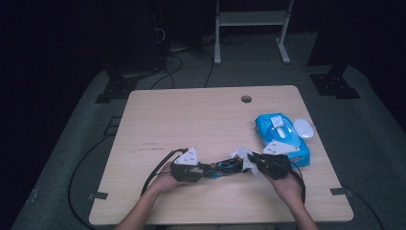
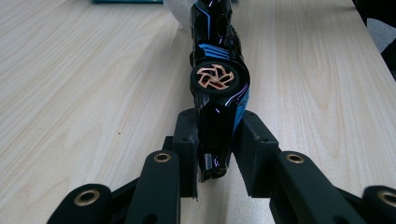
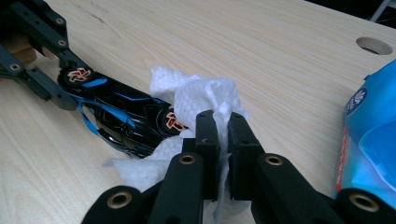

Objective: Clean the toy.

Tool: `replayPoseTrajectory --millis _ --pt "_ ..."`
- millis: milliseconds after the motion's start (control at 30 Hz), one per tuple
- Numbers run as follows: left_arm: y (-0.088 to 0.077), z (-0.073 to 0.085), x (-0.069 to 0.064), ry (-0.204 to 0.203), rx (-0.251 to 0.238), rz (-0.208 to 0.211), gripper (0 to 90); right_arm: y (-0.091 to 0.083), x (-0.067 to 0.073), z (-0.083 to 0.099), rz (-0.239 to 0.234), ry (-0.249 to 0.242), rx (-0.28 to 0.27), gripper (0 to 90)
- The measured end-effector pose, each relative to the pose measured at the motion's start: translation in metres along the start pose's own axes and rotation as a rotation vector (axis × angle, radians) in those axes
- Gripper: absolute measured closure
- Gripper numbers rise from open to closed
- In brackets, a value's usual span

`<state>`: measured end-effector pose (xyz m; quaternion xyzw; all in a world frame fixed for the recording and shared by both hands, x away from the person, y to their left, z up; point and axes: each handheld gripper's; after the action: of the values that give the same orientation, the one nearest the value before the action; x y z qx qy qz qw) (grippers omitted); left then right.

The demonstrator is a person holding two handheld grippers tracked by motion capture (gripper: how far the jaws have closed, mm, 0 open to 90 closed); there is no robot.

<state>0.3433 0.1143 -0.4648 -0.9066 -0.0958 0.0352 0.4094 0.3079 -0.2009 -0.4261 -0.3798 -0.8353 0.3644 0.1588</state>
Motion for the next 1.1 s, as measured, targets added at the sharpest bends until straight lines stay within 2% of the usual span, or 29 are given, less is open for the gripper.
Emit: replayPoseTrajectory --millis 133,233,333,367,400,433,467,567,733,900,967,1033,1100 --pt "0.000 0.000 0.000 0.001 -0.002 -0.001 70.7 0.001 0.008 -0.005 -0.018 -0.027 -0.009 84.2" --pt "0.000 0.000 0.000 -0.001 0.002 -0.001 70.8 0.006 0.015 -0.007 -0.020 -0.062 0.010 84.1" --pt "0.000 0.000 0.000 -0.001 0.000 -0.002 70.7 0.006 0.010 -0.004 -0.019 -0.050 0.014 84.1" --pt "0.000 0.000 0.000 0.000 -0.001 -0.002 70.8 0.005 0.008 -0.003 0.005 -0.041 0.023 84.1" --pt "0.000 0.000 0.000 0.002 0.000 -0.001 70.7 0.004 0.005 -0.002 0.009 -0.033 0.025 84.1" --pt "0.000 0.000 0.000 0.002 0.002 0.001 70.7 0.003 0.003 -0.001 -0.005 -0.011 0.013 84.1" --pt "0.000 0.000 0.000 0.001 0.002 0.002 70.7 0.002 0.003 -0.001 -0.008 -0.011 0.007 84.1" --pt "0.000 0.000 0.000 0.001 0.002 0.001 70.8 0.004 0.012 -0.010 -0.032 -0.035 -0.011 84.1" --pt "0.000 0.000 0.000 -0.002 0.001 0.002 70.7 0.020 0.044 -0.032 -0.102 -0.099 -0.034 84.1" --pt "0.000 0.000 -0.001 0.002 0.003 -0.004 70.7 0.038 0.068 -0.048 -0.127 -0.172 -0.004 84.2" --pt "0.000 0.000 -0.001 0.001 0.003 -0.003 70.8 0.041 0.069 -0.048 -0.102 -0.195 0.020 84.1" --pt "0.000 0.000 -0.001 -0.002 0.000 -0.001 70.8 0.039 0.060 -0.042 -0.097 -0.169 0.021 84.2" --pt "0.000 0.000 0.000 0.003 0.004 0.000 70.8 0.034 0.049 -0.037 -0.057 -0.153 0.031 84.2"
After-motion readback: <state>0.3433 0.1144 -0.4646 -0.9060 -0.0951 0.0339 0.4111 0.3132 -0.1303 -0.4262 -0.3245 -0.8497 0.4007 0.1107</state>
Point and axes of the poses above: each handheld gripper's, and its own axes: y roughly forward along the jaws, z roughly out of its underside, x roughly to its left, and after that the axes turned 14 degrees about x, right-handed
